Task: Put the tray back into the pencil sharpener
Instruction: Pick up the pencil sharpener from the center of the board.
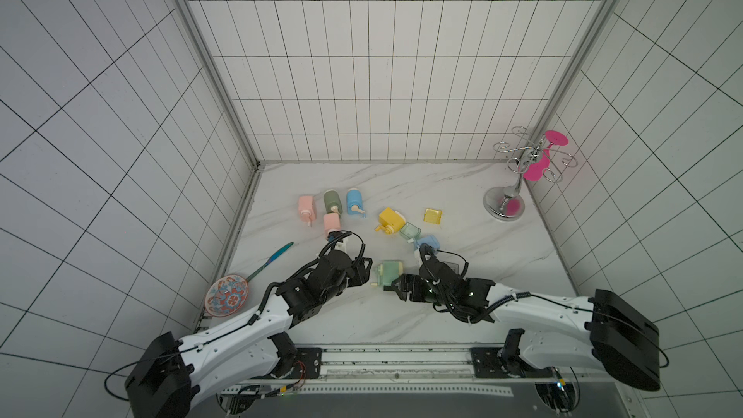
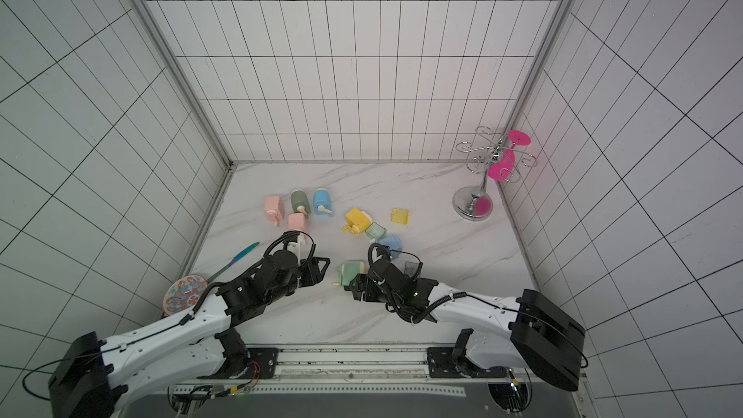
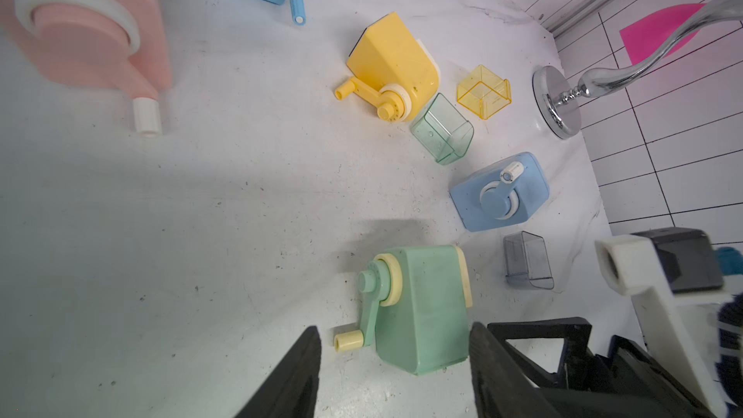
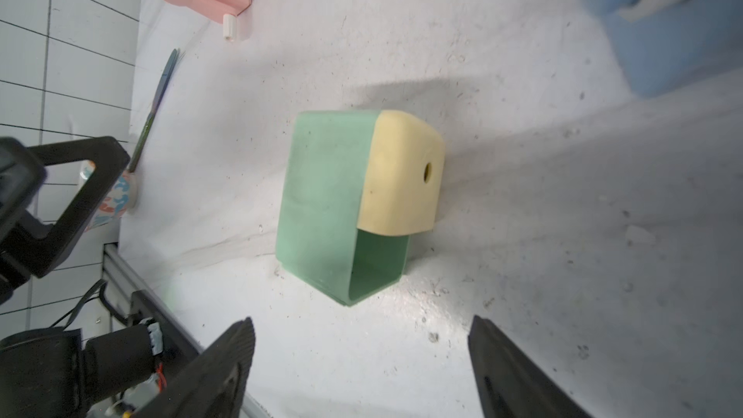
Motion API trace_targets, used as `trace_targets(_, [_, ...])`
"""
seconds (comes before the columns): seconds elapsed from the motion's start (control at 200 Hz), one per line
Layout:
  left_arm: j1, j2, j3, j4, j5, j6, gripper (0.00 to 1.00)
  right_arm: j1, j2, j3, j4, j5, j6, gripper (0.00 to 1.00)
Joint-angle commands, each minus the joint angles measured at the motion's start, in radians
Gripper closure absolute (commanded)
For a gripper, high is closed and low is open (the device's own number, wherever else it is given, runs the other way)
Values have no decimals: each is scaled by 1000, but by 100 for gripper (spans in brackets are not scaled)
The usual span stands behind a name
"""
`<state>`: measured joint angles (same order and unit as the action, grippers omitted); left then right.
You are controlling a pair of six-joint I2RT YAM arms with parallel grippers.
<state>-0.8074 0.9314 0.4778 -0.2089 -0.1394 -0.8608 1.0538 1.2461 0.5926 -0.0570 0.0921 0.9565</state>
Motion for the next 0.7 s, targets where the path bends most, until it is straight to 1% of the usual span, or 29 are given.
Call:
trace_targets(0.0, [16,-36,-17,-22,-45,-35,39,41,41,111,-206,196,-51,6])
trace_targets(0.115, [29,-83,-35,-28,-86,-46,39,81,118,198,-265,242,-66,6])
trace_targets(0.195, [44,-115,-45,-35,-91,-47,39,108,180,260,-312,272,-68,7])
trace_targets(0.25, [58,-131,-48,-43,-90,-47,38,122,222,296,-338,284,-61,14])
trace_targets(0.3, [68,-140,-46,-54,-88,-44,39,127,257,323,-347,277,-58,17])
trace_targets(0.54, [89,-170,-48,-73,-88,-35,38,142,368,397,-363,267,-38,18])
trace_targets(0.635, [89,-176,-48,-74,-90,-36,38,142,406,429,-386,271,-21,21])
trace_targets(0.695, [91,-179,-48,-75,-91,-35,38,144,430,446,-401,277,-10,26])
